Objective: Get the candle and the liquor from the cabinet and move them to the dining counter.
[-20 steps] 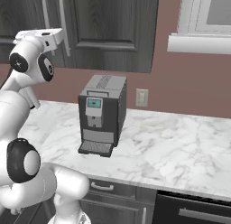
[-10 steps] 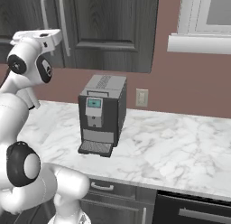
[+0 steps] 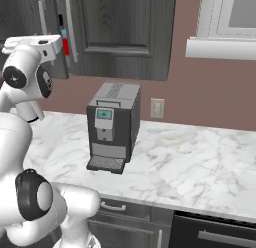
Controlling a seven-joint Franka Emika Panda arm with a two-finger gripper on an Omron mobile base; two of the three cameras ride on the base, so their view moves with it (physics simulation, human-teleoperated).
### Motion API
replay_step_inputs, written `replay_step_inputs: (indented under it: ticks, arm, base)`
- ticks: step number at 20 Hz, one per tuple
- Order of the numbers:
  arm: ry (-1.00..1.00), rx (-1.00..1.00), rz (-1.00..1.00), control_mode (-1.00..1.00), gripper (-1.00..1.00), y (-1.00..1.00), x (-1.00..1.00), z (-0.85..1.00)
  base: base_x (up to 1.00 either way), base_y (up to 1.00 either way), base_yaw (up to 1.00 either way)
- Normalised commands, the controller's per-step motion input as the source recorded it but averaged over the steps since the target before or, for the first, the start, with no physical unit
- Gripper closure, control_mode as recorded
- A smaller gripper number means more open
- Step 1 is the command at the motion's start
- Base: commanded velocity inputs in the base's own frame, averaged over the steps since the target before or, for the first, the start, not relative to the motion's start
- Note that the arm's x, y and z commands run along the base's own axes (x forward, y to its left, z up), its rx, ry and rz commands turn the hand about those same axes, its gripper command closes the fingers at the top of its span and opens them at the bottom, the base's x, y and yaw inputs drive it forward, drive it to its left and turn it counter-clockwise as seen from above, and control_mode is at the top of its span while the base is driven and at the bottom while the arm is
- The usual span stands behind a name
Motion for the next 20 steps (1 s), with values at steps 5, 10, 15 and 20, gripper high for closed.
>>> replay_step_inputs:
  ticks: [5,10,15,20]
  arm:
    - [0.00,0.00,0.12,-1.00,1.00,0.53,-0.43,0.00]
    - [0.00,0.00,0.12,-1.00,1.00,0.66,-0.44,0.00]
    - [0.00,0.00,0.11,-1.00,1.00,0.65,-0.56,0.00]
    - [0.00,-0.02,0.09,-1.00,1.00,0.69,-0.65,0.00]
  base:
    - [0.00,0.00,0.00]
    - [0.00,0.00,0.00]
    - [0.00,0.00,0.00]
    - [0.00,0.00,0.00]
